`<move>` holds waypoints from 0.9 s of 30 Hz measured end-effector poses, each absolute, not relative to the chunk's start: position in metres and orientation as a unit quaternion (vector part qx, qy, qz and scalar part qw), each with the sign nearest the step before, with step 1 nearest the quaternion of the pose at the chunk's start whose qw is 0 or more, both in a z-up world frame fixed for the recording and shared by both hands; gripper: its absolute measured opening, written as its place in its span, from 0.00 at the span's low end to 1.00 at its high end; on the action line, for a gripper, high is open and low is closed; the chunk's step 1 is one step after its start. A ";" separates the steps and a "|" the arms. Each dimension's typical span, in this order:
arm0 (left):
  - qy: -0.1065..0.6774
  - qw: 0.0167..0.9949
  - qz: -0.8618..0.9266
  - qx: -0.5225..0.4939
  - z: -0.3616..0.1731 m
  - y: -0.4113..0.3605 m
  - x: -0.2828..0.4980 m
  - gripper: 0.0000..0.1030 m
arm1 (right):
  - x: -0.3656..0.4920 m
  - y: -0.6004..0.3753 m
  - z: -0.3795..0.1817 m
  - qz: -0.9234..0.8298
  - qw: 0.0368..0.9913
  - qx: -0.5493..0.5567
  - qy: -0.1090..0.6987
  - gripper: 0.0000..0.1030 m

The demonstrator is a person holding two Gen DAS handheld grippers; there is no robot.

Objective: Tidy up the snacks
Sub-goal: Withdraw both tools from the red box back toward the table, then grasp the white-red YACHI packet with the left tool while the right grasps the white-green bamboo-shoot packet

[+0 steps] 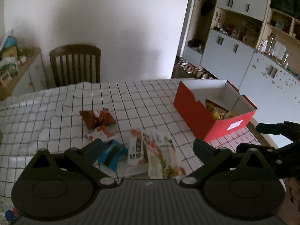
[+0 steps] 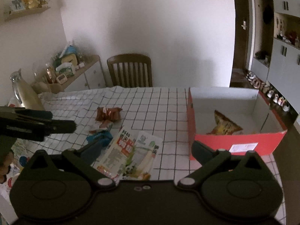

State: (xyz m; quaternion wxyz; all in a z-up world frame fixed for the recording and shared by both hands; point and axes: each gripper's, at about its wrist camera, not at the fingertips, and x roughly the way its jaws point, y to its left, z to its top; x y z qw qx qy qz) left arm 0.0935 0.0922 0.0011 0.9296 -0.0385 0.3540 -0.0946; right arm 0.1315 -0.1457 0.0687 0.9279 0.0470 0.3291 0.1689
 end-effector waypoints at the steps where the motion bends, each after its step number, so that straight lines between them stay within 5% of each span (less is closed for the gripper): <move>1: 0.355 0.929 -0.094 -0.039 -0.002 0.097 0.094 1.00 | 0.132 -0.142 0.066 0.166 0.927 0.047 0.332 1.00; 27: 0.436 0.889 -0.140 -0.012 -0.098 0.092 0.130 0.99 | 0.209 -0.099 -0.032 0.133 0.873 0.059 0.465 0.86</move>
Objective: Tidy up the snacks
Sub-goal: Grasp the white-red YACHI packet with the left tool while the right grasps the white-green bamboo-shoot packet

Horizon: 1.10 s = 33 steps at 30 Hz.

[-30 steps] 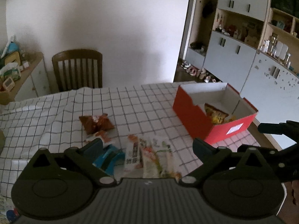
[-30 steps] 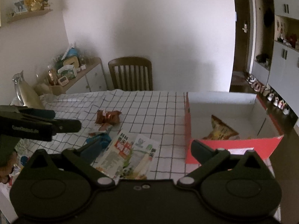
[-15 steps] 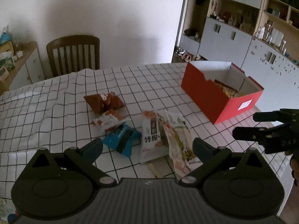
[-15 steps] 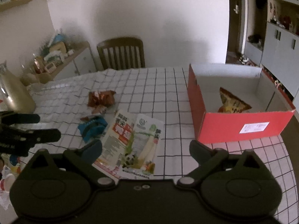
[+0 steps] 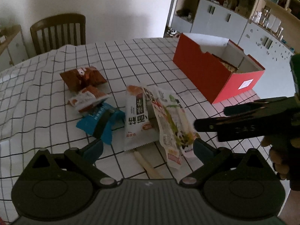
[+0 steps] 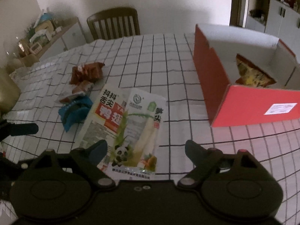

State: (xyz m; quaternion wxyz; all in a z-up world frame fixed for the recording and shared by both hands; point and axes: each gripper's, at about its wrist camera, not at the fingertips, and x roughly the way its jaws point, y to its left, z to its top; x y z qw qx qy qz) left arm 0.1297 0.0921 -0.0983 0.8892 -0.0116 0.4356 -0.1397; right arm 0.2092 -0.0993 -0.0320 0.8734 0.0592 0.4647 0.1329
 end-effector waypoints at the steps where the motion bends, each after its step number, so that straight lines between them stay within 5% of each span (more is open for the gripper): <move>1: 0.439 0.888 -0.139 -0.012 -0.101 0.091 0.133 0.99 | 0.213 -0.097 -0.036 0.133 0.871 0.058 0.469 0.86; 8: 0.460 0.877 -0.140 -0.020 -0.114 0.091 0.150 0.95 | 0.235 -0.090 -0.055 0.139 0.856 0.059 0.495 0.82; 17: 0.505 0.843 -0.175 -0.061 -0.129 0.094 0.170 0.60 | 0.253 -0.083 -0.068 0.147 0.841 0.054 0.518 0.76; 28: 0.535 0.819 -0.201 -0.051 -0.145 0.073 0.182 0.42 | 0.262 -0.077 -0.077 0.135 0.834 0.023 0.534 0.68; 33: 0.547 0.811 -0.203 -0.051 -0.152 0.064 0.189 0.38 | 0.259 -0.081 -0.075 0.122 0.841 0.009 0.527 0.44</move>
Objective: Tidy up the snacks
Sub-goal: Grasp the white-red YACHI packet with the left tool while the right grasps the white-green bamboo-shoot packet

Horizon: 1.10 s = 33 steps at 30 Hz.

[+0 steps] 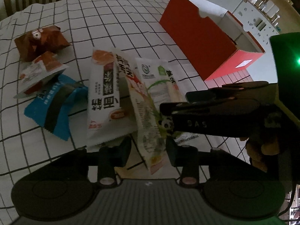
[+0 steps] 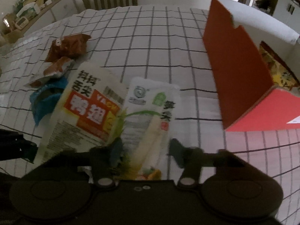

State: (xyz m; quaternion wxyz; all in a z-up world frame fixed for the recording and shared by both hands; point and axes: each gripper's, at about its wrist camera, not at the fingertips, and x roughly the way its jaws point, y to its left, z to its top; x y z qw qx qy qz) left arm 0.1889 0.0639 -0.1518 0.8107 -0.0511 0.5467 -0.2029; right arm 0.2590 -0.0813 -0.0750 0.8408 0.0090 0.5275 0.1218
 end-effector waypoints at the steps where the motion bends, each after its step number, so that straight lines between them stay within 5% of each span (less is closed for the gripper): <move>1: 0.548 0.810 -0.203 -0.051 -0.153 0.062 0.190 0.38 | 0.259 -0.084 -0.074 0.122 0.841 0.011 0.527 0.42; 5: 0.553 0.806 -0.205 -0.054 -0.154 0.055 0.198 0.36 | 0.257 -0.093 -0.070 0.121 0.845 0.023 0.520 0.19; 10: 0.564 0.800 -0.200 -0.057 -0.158 0.050 0.206 0.28 | 0.255 -0.102 -0.071 0.127 0.844 0.043 0.519 0.18; 13: 0.567 0.799 -0.192 -0.051 -0.160 0.048 0.207 0.19 | 0.255 -0.105 -0.071 0.132 0.837 0.055 0.528 0.23; 16: 0.567 0.799 -0.192 -0.057 -0.161 0.050 0.207 0.19 | 0.253 -0.111 -0.071 0.141 0.830 0.065 0.536 0.27; 20: 0.565 0.800 -0.192 -0.054 -0.161 0.050 0.206 0.19 | 0.247 -0.114 -0.075 0.142 0.818 0.067 0.553 0.47; 23: 0.566 0.800 -0.192 -0.053 -0.161 0.050 0.207 0.19 | 0.244 -0.110 -0.075 0.142 0.820 0.059 0.551 0.47; 28: 0.565 0.801 -0.190 -0.056 -0.162 0.050 0.207 0.18 | 0.242 -0.101 -0.074 0.151 0.821 0.062 0.546 0.33; 30: 0.565 0.801 -0.189 -0.053 -0.162 0.050 0.206 0.18 | 0.242 -0.103 -0.072 0.152 0.824 0.065 0.541 0.17; 33: 0.563 0.803 -0.188 -0.052 -0.162 0.049 0.205 0.18 | 0.242 -0.110 -0.069 0.148 0.828 0.082 0.535 0.08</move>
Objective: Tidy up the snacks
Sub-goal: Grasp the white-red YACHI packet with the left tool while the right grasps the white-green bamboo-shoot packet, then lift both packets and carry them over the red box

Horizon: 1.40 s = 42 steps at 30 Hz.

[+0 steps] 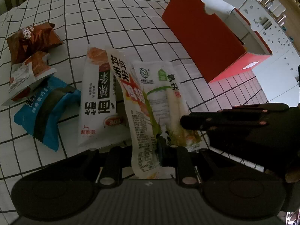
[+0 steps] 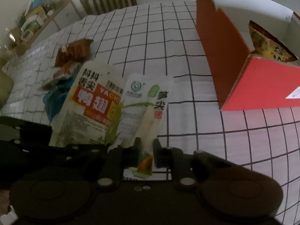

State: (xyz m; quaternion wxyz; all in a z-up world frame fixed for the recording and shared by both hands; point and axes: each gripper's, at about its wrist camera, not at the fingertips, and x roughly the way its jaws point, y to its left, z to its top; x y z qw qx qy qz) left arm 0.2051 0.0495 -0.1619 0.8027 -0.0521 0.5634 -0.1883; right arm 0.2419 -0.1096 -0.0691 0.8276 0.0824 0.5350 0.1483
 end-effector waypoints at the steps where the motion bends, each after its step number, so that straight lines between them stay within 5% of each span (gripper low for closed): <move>1: 0.563 0.803 -0.188 -0.054 -0.162 0.050 0.205 0.18 | 0.241 -0.112 -0.068 0.150 0.829 0.086 0.532 0.07; 25: 0.533 0.827 -0.172 -0.057 -0.133 0.061 0.169 0.15 | 0.203 -0.132 -0.028 0.169 0.860 0.046 0.480 0.01; 31: 0.535 0.827 -0.161 -0.063 -0.137 0.071 0.160 0.15 | 0.189 -0.107 -0.040 0.186 0.853 0.035 0.487 0.29; 33: 0.534 0.828 -0.158 -0.064 -0.138 0.074 0.159 0.15 | 0.187 -0.094 -0.044 0.180 0.855 0.006 0.486 0.57; 36: 0.533 0.828 -0.156 -0.070 -0.139 0.079 0.159 0.15 | 0.186 -0.081 -0.048 0.176 0.858 -0.011 0.483 0.79; 42: 0.532 0.828 -0.160 -0.080 -0.140 0.087 0.162 0.14 | 0.195 -0.060 -0.058 0.154 0.854 -0.062 0.493 0.87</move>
